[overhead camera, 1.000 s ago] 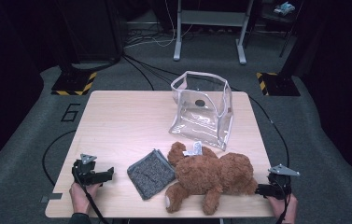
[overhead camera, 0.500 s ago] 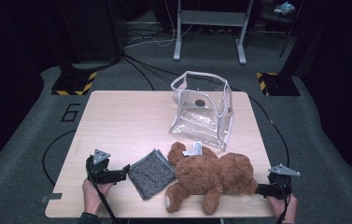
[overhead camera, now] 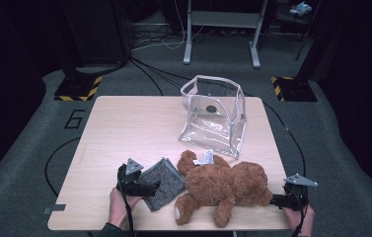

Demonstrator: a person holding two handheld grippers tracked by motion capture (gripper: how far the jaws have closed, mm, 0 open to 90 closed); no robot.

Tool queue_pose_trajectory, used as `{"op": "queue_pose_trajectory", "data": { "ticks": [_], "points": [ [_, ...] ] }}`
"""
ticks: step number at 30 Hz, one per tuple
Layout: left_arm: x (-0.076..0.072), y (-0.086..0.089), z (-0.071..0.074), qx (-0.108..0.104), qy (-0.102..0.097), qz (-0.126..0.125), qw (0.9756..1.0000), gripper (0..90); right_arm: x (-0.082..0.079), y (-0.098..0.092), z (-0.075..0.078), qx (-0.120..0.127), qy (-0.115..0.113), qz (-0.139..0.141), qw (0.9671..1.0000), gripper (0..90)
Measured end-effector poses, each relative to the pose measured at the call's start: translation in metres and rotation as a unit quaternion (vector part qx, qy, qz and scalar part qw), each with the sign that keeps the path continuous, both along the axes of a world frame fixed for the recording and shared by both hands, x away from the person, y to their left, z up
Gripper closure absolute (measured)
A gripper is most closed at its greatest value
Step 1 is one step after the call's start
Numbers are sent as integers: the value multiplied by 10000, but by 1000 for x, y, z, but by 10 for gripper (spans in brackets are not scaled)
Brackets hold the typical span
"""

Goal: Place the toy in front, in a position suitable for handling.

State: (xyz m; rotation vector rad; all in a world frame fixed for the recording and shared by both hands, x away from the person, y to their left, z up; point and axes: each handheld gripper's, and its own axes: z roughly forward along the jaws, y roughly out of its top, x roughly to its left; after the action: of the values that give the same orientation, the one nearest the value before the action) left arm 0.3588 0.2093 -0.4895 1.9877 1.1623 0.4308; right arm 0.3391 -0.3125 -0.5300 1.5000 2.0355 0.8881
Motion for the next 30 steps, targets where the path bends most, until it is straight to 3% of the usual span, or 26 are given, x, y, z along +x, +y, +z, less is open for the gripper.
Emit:
{"op": "queue_pose_trajectory", "data": {
  "ticks": [8,14,21,25,30],
  "points": [
    [4,-19,-13,321,141,-227,9991,35,0,0,0,-4,-1,-19,10000,38],
    [6,-24,-23,672,173,-164,9975,253,0,-1,0,-20,-12,0,10000,40],
    [0,-23,-32,602,-82,-128,9981,409,0,-1,0,-25,-15,-24,10000,42],
    [-2,-21,-32,581,-142,-58,9982,572,1,-1,0,-38,-27,-20,10000,46],
    [-3,-19,-31,630,-168,-71,9978,681,0,-1,0,4,-16,-124,9999,54]
  ]
}}
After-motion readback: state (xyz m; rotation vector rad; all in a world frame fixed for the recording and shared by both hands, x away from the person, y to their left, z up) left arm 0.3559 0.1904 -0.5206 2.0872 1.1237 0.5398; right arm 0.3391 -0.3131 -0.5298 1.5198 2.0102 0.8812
